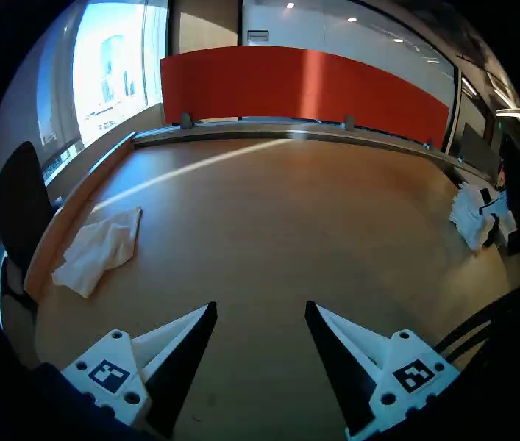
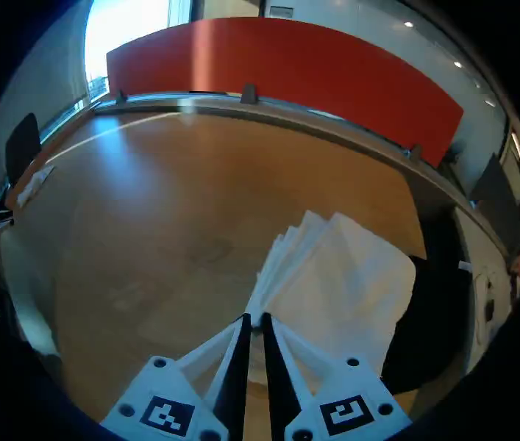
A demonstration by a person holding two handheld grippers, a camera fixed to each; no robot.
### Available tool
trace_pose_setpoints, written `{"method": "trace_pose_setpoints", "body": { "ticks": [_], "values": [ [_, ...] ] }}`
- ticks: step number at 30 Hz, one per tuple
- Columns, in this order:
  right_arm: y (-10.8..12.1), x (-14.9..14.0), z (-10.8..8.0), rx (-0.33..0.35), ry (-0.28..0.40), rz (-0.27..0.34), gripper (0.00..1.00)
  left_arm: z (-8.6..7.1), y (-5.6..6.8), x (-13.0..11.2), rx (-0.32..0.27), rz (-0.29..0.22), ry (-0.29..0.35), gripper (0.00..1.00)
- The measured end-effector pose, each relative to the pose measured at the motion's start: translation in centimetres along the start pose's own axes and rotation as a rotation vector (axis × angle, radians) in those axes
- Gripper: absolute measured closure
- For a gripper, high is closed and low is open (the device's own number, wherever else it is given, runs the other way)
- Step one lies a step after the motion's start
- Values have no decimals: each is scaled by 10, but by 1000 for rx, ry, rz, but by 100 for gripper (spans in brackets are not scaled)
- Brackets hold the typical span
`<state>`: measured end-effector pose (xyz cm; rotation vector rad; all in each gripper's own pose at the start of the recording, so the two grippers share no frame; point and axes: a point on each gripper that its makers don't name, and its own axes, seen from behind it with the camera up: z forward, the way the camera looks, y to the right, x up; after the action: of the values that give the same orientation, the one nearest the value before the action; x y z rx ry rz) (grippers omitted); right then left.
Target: Fold towel
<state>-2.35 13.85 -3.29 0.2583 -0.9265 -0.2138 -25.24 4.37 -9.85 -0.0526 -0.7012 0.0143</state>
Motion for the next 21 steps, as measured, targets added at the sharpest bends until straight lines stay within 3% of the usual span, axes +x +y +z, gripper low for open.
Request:
{"method": "trace_pose_setpoints", "body": {
  "ticks": [21],
  "values": [
    [-8, -23, -11, 47, -39, -6, 88, 2, 3, 0, -8, 7, -2, 11]
  ]
}}
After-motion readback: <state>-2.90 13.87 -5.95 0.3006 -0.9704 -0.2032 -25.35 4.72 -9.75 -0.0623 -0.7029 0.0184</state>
